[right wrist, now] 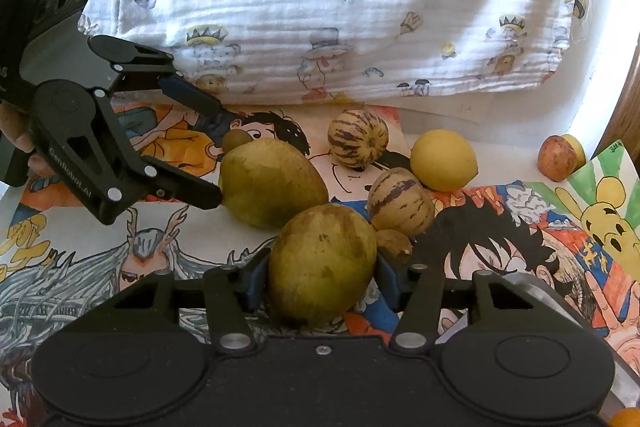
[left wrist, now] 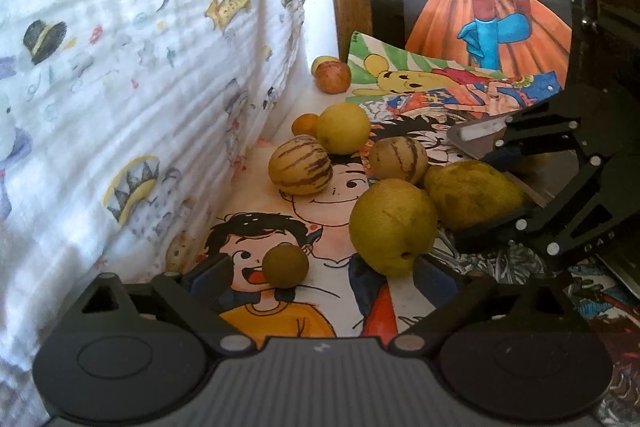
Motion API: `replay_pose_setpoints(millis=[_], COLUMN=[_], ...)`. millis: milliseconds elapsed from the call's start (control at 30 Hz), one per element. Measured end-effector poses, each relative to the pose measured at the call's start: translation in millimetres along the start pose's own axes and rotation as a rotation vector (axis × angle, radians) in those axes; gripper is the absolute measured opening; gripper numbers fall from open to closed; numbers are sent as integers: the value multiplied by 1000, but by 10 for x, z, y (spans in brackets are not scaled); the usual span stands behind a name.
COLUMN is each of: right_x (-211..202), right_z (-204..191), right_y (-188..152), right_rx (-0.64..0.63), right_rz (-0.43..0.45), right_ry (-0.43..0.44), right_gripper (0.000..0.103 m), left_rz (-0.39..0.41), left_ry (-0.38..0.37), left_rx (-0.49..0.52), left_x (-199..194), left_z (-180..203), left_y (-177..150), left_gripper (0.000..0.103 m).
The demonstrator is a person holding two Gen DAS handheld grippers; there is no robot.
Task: Organize fruits
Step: 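Grasp the large yellow-green pear with the right tool while the left tool grasps a small brown fruit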
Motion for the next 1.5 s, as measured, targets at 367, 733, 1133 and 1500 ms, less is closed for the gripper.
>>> replay_pose_setpoints(millis=[367,733,1133,1500], right_x=[-8,-13,-19,-88], right_z=[13,40,51,82], right_y=[-7,-19,-33,-48], right_rx=[20,83,106,177], right_rz=[3,6,7,-10], right_ry=[-5,-23,-37,-42], right_gripper=[56,56,56,55], left_rz=[1,-3,-61,-70], left_ry=[25,83,97,124], left_rx=[26,0,-50,-139], left_x=[-81,6,213,224], left_z=[-49,-152,-164,-100], left_y=[-35,-36,-43,-46], left_gripper=[89,77,49,31])
Point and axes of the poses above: each gripper's, at about its wrist camera, not at the fingertips, and x roughly the way its jaws point, z to its right, y to its top, the point moved 6 cm from there along x, roughly the way its jaws point, and after that the axes turned 15 degrees about z, right-handed, at the moved point
